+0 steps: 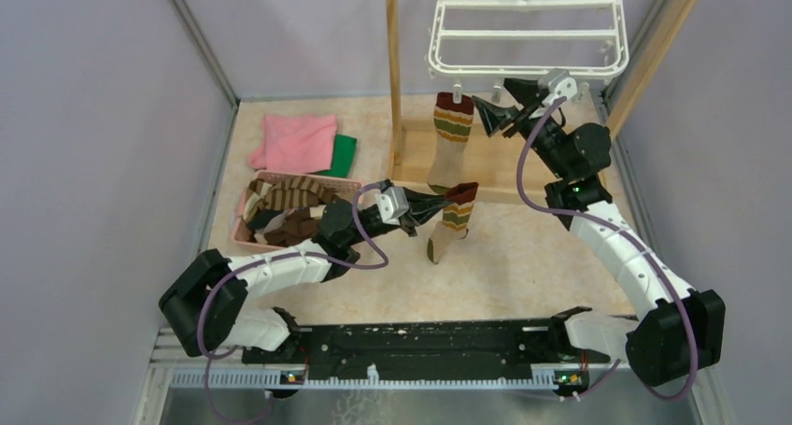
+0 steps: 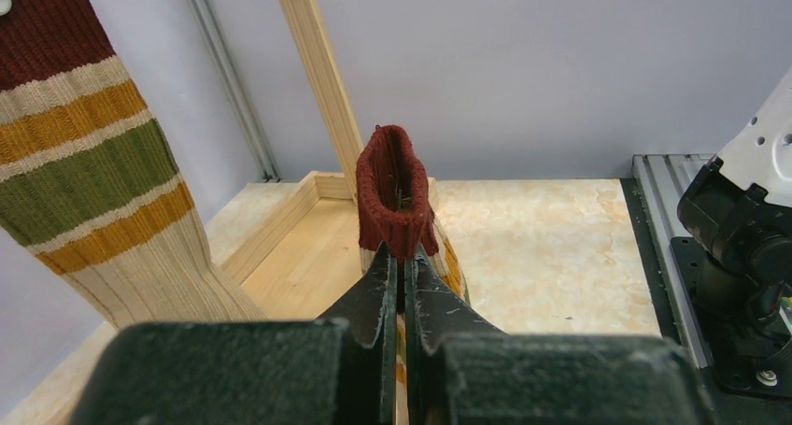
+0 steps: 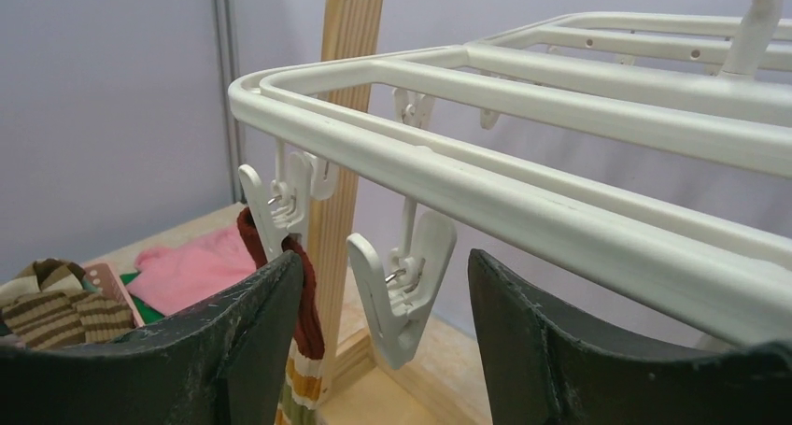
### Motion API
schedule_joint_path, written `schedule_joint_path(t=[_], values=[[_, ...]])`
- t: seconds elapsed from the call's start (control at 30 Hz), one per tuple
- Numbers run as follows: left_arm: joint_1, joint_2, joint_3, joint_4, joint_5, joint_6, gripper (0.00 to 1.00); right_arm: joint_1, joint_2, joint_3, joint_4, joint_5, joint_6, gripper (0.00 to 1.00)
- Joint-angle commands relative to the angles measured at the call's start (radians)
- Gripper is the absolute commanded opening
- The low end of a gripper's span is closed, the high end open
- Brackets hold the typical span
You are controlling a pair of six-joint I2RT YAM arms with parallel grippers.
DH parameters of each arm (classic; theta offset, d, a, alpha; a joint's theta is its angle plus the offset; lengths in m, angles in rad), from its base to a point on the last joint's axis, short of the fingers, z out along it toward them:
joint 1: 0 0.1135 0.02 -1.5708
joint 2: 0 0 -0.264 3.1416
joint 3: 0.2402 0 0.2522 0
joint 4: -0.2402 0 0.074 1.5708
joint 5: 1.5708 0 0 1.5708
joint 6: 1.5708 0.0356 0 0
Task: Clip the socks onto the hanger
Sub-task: Clamp the sock onto the hanger.
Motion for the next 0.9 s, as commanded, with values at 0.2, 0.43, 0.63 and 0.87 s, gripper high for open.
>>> schedule_joint_path(t=[0.2, 0.43, 0.63, 0.87], values=[[0.004, -0.006, 0.040, 0.036, -0.002, 0.030, 0.01, 0.023, 0.010, 0.054, 0.077, 0.048, 0.070, 0.64], [0.003, 0.004, 0.057, 0.033, 0.011, 0.020, 0.01, 0.024, -0.019, 0.028, 0.104, 0.066, 0.074, 0.63], [0.004, 0.006, 0.065, 0.033, 0.019, -0.001, 0.01, 0.022, -0.033, 0.015, 0.117, 0.081, 0.079, 0.63], [0.004, -0.003, 0.066, 0.032, 0.025, -0.015, 0.01, 0.011, -0.051, 0.006, 0.113, 0.073, 0.082, 0.57]])
